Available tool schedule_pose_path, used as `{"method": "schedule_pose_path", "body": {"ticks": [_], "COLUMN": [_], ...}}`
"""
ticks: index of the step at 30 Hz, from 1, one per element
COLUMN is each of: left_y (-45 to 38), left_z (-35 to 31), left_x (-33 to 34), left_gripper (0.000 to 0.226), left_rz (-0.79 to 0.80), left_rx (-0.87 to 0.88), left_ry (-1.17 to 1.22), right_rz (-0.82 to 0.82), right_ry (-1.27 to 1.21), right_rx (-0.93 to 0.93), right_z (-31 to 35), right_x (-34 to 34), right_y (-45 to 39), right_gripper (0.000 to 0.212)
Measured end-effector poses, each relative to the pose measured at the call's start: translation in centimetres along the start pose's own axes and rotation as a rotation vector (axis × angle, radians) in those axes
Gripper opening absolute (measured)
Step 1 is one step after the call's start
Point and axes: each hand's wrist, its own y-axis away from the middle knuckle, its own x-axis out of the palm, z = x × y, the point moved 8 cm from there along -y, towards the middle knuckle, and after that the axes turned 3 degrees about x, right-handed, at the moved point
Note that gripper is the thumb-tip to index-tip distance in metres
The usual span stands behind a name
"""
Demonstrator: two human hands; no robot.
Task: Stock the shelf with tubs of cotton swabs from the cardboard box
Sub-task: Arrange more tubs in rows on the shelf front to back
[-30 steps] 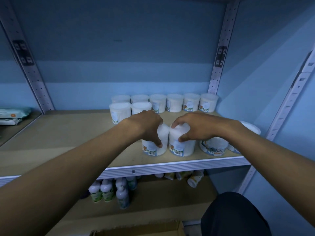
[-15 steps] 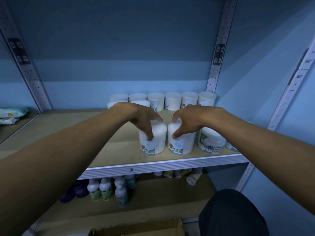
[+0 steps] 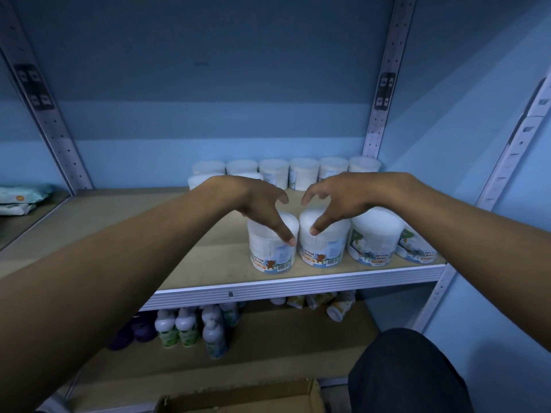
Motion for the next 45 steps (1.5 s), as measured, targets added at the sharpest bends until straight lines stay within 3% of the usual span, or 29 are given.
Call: {"method": "schedule_pose_path", "body": {"ticks": [5, 11, 16, 19, 24, 29, 35, 45], "left_y": [-0.2, -0.6, -1.0, -0.9, -0.2, -0.8, -1.6, -1.6], "left_z": [-0.7, -0.7, -0.5, -0.2, -0.4, -0.7, -0.6, -1.3], "left_x": [-0.2, 0.1, 0.3, 0.0, 0.0, 0.2, 0.3, 0.0], "left_gripper": [0.1, 0.094, 0.109, 0.123, 0.103, 0.093, 0.109, 0.09], "left_rz": [0.029, 0.032, 0.004, -0.017, 0.071, 0.042, -0.005, -0.017], "left_rx": [0.026, 0.003, -0.027, -0.024, 0.047, 0.069, 0.032, 0.026], "left_ry": [0.003, 0.011, -0.058, -0.052, 0.018, 0.041, 0.012, -0.022], "right_rz": [0.001, 0.08, 0.176, 0.126, 0.025, 0.046, 0.099, 0.103], "right_ry": [0.115, 0.074, 0.016, 0.005, 0.079, 0.088, 0.058, 0.018], "right_rx": [0.061, 0.04, -0.007, 0.004, 0.026, 0.007, -0.011, -0.012], "right_z": [0.3, 0.5, 0.4, 0.3, 0.4, 0.7, 0.4, 0.1], "right_x": [0.6, 0.6, 1.2, 0.5, 0.0, 0.4, 0.5, 0.9], "right_y": [-0.3, -0.3, 0.0, 0.1, -0.1, -0.2, 0.2, 0.1], "right_gripper": [0.079, 0.073, 0.078, 0.081, 0.079, 0.071, 0.068, 0.068]}}
